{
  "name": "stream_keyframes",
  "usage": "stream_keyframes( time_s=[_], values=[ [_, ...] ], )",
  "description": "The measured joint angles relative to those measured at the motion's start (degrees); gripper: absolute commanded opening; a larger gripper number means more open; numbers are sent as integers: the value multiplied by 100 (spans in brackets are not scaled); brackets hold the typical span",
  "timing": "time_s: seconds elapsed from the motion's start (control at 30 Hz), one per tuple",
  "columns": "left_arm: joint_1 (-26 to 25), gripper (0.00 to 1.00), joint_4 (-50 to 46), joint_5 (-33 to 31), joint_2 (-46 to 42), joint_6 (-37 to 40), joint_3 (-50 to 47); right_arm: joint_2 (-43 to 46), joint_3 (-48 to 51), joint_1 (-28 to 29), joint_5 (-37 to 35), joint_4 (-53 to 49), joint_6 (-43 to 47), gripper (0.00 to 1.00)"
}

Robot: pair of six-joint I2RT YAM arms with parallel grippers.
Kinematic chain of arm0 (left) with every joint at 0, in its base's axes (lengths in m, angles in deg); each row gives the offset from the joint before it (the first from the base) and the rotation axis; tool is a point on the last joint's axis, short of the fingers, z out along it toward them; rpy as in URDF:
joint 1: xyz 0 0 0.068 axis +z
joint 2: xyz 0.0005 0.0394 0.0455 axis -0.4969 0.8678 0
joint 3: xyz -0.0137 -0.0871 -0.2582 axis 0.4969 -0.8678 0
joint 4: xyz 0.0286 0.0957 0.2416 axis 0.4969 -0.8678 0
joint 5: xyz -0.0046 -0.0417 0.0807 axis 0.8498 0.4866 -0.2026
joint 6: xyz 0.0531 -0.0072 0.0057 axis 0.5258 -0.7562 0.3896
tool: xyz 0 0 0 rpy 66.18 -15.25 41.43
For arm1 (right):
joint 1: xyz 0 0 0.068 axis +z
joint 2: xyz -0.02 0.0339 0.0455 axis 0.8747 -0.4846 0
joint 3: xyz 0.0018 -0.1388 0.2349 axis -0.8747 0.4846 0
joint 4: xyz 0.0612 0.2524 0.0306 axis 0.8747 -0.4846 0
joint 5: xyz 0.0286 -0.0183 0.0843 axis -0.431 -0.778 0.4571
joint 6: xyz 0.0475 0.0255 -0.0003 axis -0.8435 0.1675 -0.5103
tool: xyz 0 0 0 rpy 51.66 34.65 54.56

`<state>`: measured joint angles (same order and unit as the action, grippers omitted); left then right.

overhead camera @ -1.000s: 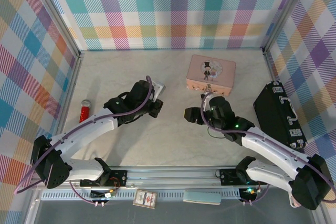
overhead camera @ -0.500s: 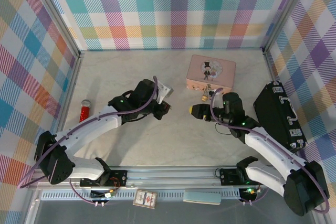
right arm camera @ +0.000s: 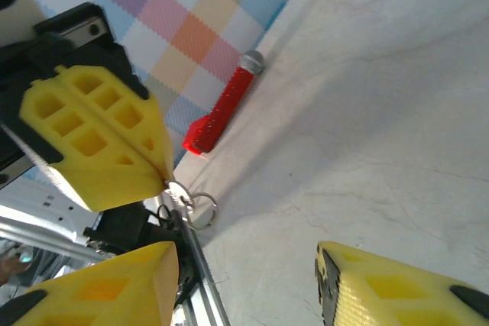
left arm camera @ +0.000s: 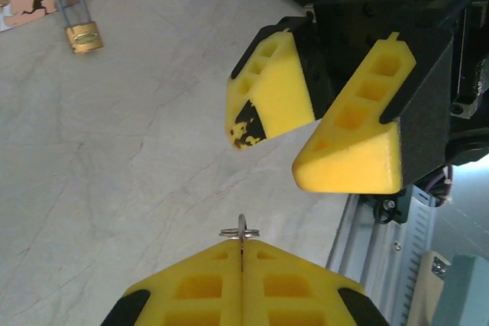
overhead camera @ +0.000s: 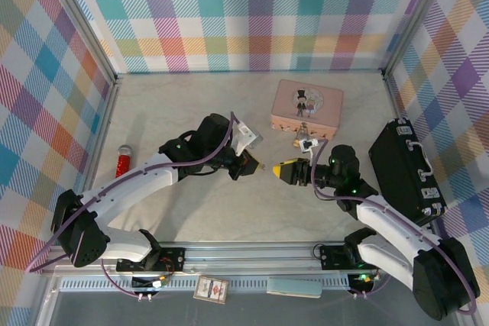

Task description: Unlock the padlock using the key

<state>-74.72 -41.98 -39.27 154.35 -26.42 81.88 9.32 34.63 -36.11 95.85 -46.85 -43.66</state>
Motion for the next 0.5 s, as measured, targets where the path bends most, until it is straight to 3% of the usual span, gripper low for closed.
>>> stream_keyframes(
  time_s=[0.27, 0.5],
  values=[
    [0, 0, 133, 382, 0, -4, 15, 85, 55, 81, 367, 782, 70, 49],
    [0, 0, 192, 529, 0, -4, 20, 140, 66, 142, 380, 765, 155, 48]
  ],
)
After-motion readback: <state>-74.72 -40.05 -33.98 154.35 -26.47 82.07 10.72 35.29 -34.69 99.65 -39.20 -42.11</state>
